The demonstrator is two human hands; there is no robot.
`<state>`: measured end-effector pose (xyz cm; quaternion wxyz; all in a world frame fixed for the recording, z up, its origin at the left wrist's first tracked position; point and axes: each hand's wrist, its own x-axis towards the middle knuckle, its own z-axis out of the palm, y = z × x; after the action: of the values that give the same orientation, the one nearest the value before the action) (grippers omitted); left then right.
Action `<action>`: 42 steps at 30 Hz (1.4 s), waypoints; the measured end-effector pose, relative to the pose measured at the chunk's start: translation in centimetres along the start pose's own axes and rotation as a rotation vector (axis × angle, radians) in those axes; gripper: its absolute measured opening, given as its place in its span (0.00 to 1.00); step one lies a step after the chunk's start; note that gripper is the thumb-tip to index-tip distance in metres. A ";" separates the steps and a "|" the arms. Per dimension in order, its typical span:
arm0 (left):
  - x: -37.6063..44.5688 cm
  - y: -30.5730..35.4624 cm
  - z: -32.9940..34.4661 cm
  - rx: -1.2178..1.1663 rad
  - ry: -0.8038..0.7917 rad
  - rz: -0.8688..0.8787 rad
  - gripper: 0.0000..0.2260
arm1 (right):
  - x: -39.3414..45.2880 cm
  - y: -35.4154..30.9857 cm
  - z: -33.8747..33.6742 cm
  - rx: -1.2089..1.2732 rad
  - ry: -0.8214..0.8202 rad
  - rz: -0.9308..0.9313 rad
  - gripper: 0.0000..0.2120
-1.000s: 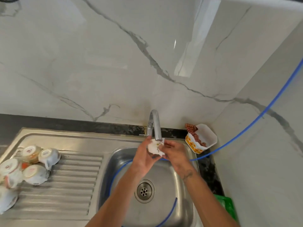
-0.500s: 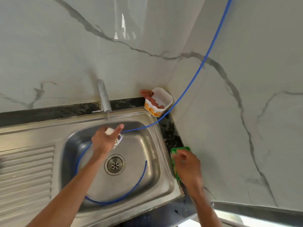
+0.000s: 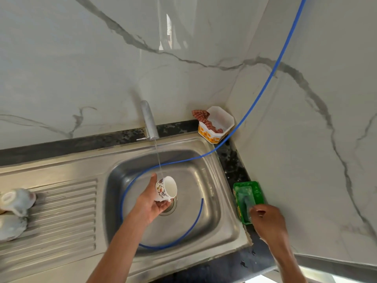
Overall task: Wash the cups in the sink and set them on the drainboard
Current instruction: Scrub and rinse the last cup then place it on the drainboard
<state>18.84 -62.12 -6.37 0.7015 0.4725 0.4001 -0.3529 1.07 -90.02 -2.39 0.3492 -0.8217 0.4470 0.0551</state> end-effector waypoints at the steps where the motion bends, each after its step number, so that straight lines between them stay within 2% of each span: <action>1: -0.1 -0.1 0.0 0.038 0.018 0.017 0.25 | -0.6 -0.8 -0.4 0.087 0.034 0.017 0.06; 3: -0.1 -0.3 0.2 0.029 0.015 0.023 0.24 | -1.6 -2.9 -0.9 0.249 0.043 0.025 0.04; 5: -0.3 -0.7 1.0 0.016 -0.005 0.027 0.23 | -2.5 -5.7 -0.3 0.316 -0.029 -0.014 0.04; 8: -0.8 -1.3 2.8 0.078 -0.007 0.055 0.24 | -3.4 -10.5 2.1 0.292 -0.159 -0.104 0.04; 12: -0.9 -2.0 3.5 0.178 -0.074 0.167 0.30 | -5.4 -14.6 7.3 0.254 -0.299 -0.220 0.06; 14: -1.6 -2.0 3.5 0.207 -0.117 0.221 0.31 | -6.3 -15.9 9.0 0.408 -0.344 -0.105 0.06; 16: -1.9 -1.8 3.2 0.220 -0.144 0.266 0.28 | -6.5 -17.5 9.2 0.717 -0.508 0.161 0.08; 17: -2.3 -1.7 3.0 0.226 -0.153 0.288 0.25 | -6.6 -18.0 9.1 0.804 -0.590 0.225 0.10; 18: -2.5 -1.3 2.9 0.240 -0.159 0.306 0.24 | -6.7 -18.1 9.3 0.814 -0.643 0.214 0.11; 20: -2.4 -0.3 2.2 0.332 -0.161 0.336 0.21 | -7.5 -17.5 9.5 0.625 -0.644 -0.010 0.13; 22: -2.5 1.7 1.6 0.431 -0.150 0.285 0.22 | -8.0 -15.4 9.9 0.139 -0.602 -0.462 0.21; 24: -2.8 3.7 1.1 0.552 -0.175 0.130 0.22 | -6.1 -12.7 10.0 -0.371 -0.513 -0.962 0.31; 25: -3.1 4.6 0.8 0.651 -0.210 0.037 0.23 | -4.4 -11.8 9.9 -0.526 -0.481 -1.153 0.33; 26: -3.2 5.2 0.5 0.754 -0.243 -0.038 0.26 | -3.2 -11.4 9.6 -0.593 -0.464 -1.261 0.33; 27: -3.5 5.6 0.1 0.828 -0.277 -0.082 0.29 | -2.3 -11.3 9.5 -0.582 -0.472 -1.288 0.32; 29: -3.3 5.5 -0.2 0.840 -0.312 -0.094 0.31 | -2.5 -11.6 9.4 -0.387 -0.503 -1.208 0.23; 31: -3.5 4.4 -0.2 0.676 -0.284 -0.015 0.27 | -3.5 -12.0 9.6 -0.097 -0.528 -1.009 0.13; 32: -3.5 3.5 -0.2 0.553 -0.267 0.056 0.24 | -4.1 -12.2 9.6 0.052 -0.540 -0.869 0.10; 33: -3.6 2.4 -0.2 0.456 -0.268 0.158 0.21 | -4.6 -12.5 9.6 0.214 -0.556 -0.712 0.11; 35: -3.7 0.2 -0.2 0.394 -0.298 0.472 0.17 | -5.0 -13.6 9.4 0.592 -0.653 -0.372 0.14; 37: -3.7 -1.6 -0.1 0.403 -0.259 0.771 0.18 | -5.3 -14.2 9.4 0.865 -0.806 -0.167 0.16; 39: -4.0 -1.7 0.2 0.406 -0.163 0.828 0.21 | -6.0 -14.5 9.1 0.839 -0.855 -0.193 0.17; 40: -4.1 -1.2 0.3 0.398 -0.128 0.765 0.22 | -6.2 -14.3 8.8 0.707 -0.824 -0.312 0.17; 42: -4.3 0.3 0.3 0.416 -0.095 0.476 0.23 | -5.4 -13.4 8.6 0.161 -0.638 -0.789 0.15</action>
<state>17.29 -61.84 -2.37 0.6707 0.6692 0.1641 -0.2746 10.08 -76.12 0.38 0.5245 -0.8407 -0.0231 0.1325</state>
